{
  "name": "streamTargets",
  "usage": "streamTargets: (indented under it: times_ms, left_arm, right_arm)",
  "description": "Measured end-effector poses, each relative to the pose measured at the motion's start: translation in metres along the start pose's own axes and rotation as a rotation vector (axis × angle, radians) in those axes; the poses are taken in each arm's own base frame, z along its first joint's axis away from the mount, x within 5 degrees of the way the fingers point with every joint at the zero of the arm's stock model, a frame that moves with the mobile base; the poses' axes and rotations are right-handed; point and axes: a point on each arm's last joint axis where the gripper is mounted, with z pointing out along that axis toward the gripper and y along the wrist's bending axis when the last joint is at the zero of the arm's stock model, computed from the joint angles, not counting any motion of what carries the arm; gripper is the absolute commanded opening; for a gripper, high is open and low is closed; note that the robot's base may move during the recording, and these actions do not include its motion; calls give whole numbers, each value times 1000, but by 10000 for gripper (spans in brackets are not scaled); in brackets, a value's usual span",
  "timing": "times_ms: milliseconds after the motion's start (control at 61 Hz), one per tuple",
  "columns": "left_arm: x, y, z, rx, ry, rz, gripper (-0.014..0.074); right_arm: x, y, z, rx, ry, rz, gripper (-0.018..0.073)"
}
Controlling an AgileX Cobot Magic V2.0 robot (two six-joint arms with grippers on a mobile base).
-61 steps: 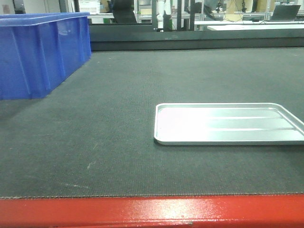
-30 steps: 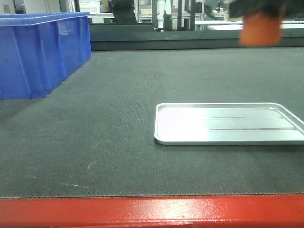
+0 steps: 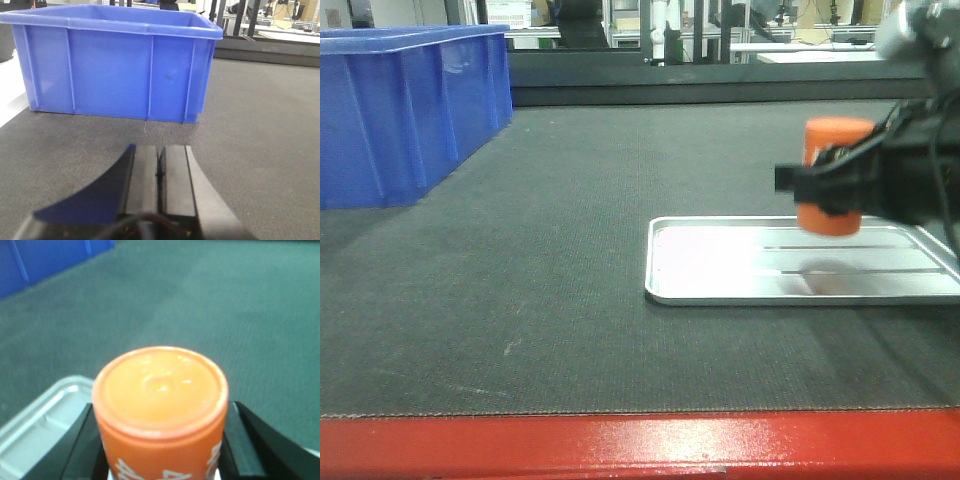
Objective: Grab orange capacitor from left shelf to right conveyor
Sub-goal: 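Lower the held capacitor with the right gripper onto the metal tray, then open the right gripper and lift it off the capacitor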
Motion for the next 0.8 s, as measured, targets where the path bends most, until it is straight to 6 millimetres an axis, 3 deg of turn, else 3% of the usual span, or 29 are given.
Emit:
streamTargets:
  times_ms: [344, 459, 607, 803]
  left_arm:
    - [0, 0, 0, 0, 0, 0, -105]
    - [0, 0, 0, 0, 0, 0, -105]
    - [0, 0, 0, 0, 0, 0, -105]
    - [0, 0, 0, 0, 0, 0, -105]
  right_arm:
    - [17, -1, 7, -9, 28, -101, 130]
    - [17, -1, 7, -11, 26, -104, 274]
    - [18, -1, 7, -15, 25, -110, 617]
    - [9, 2, -6, -16, 10, -117, 608]
